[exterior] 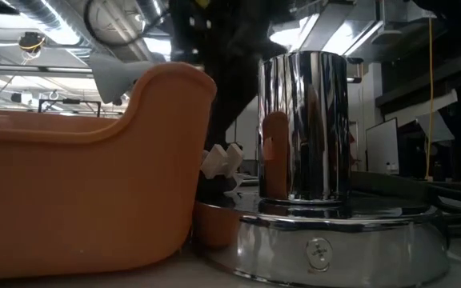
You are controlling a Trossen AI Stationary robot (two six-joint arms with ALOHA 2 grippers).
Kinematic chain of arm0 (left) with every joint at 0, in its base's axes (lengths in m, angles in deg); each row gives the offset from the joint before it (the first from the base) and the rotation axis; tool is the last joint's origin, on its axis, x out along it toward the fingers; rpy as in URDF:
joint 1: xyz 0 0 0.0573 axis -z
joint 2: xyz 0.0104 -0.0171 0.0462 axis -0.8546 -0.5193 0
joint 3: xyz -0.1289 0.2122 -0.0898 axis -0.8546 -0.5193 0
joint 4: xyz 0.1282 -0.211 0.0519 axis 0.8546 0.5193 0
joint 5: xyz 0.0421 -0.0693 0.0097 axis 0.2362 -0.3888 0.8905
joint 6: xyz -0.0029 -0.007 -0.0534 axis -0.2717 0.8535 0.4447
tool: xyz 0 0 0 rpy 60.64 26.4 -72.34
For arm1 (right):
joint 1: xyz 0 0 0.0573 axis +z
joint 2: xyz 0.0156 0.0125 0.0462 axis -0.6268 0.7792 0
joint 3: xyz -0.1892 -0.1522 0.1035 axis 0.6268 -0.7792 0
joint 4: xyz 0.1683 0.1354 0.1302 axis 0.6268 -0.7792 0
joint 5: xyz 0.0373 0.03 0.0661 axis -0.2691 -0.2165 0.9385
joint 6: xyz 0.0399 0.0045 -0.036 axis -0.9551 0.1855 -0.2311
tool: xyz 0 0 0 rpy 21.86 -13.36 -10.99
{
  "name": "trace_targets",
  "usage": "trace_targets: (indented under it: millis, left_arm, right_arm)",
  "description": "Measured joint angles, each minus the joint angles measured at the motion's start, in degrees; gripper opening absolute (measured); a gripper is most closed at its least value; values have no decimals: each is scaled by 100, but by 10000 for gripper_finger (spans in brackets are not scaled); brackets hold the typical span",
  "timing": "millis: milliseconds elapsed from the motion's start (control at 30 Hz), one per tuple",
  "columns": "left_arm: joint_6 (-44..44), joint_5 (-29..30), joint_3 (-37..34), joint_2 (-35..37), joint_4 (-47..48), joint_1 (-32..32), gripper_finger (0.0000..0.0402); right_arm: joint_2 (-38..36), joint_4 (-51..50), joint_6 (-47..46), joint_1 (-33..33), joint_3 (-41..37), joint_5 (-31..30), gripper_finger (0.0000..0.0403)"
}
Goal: Sort batteries
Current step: Put the black battery into the orange bin
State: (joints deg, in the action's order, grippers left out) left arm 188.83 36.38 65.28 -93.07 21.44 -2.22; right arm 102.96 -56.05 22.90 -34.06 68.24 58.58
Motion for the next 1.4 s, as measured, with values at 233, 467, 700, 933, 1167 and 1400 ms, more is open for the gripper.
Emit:
trace_targets:
  millis: [233,467,700,933,1167,1400]
  left_arm:
    - [25,-63,0,0,293,-118,81]
    - [16,-63,0,0,291,-116,81]
    - [-101,-63,0,0,291,-116,81]
    - [-261,-63,0,0,294,-116,81]
    - [-253,-63,0,0,291,-116,81]
    - [-251,-63,0,0,293,-116,82]
  right_arm:
    - [-9,43,98,376,110,-547,20]
    - [-9,399,658,542,110,-652,21]
    - [-9,383,1002,533,110,-655,21]
    - [-15,494,2099,534,-91,-665,21]
    - [-15,626,2634,535,-194,-1112,21]
    - [-15,686,2738,450,-194,-1227,56]
